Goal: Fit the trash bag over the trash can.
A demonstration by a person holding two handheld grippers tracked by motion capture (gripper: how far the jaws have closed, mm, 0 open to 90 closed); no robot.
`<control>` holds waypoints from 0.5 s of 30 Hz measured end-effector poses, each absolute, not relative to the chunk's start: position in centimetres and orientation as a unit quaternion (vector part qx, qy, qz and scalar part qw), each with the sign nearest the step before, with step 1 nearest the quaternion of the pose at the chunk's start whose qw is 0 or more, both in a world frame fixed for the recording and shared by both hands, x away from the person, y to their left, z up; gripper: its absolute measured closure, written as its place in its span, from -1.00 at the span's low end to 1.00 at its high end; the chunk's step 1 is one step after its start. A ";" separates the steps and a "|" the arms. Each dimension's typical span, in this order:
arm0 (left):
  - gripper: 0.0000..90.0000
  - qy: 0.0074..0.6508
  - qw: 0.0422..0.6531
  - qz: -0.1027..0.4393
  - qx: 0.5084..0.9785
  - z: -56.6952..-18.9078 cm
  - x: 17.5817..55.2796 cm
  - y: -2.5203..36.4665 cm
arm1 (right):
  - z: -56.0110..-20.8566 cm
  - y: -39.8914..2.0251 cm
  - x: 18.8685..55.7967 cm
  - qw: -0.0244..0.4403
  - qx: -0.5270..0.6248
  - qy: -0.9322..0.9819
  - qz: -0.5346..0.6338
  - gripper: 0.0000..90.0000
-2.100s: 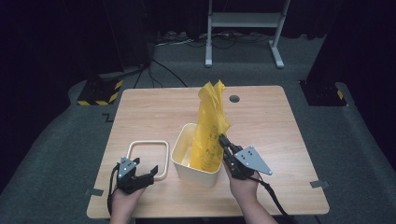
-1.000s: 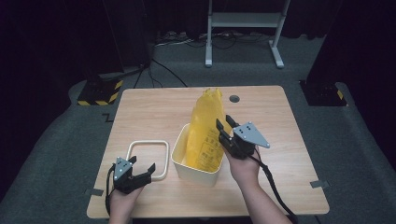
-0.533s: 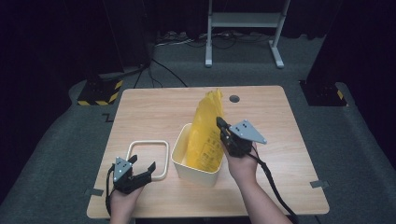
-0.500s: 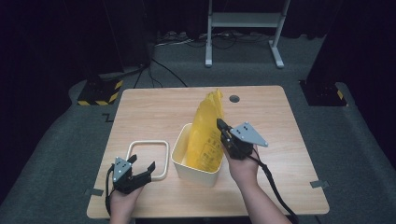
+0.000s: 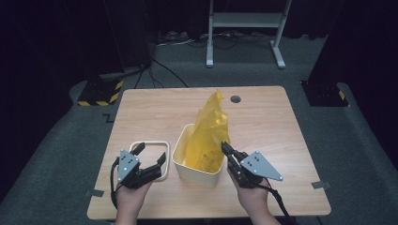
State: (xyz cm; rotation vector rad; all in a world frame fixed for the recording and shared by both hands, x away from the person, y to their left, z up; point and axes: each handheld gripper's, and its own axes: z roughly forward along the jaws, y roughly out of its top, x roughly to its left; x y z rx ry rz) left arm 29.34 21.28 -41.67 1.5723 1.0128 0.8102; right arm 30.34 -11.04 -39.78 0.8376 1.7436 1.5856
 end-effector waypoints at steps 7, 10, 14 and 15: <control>-0.61 0.380 0.533 0.329 0.681 -40.3 30.7 16.5 | -40.3 -11.3 28.8 0.305 0.308 0.665 0.609 0.99; -0.59 0.357 0.531 0.329 0.694 -39.9 31.4 14.4 | -40.4 -11.4 28.3 0.302 0.302 0.666 0.612 0.99; -0.28 0.325 0.525 0.317 0.720 -39.7 32.0 12.6 | -40.6 -11.5 28.0 0.299 0.299 0.670 0.610 0.98; -0.12 0.319 0.524 0.307 0.727 -39.6 32.1 12.3 | -40.7 -11.5 28.0 0.299 0.299 0.670 0.610 0.98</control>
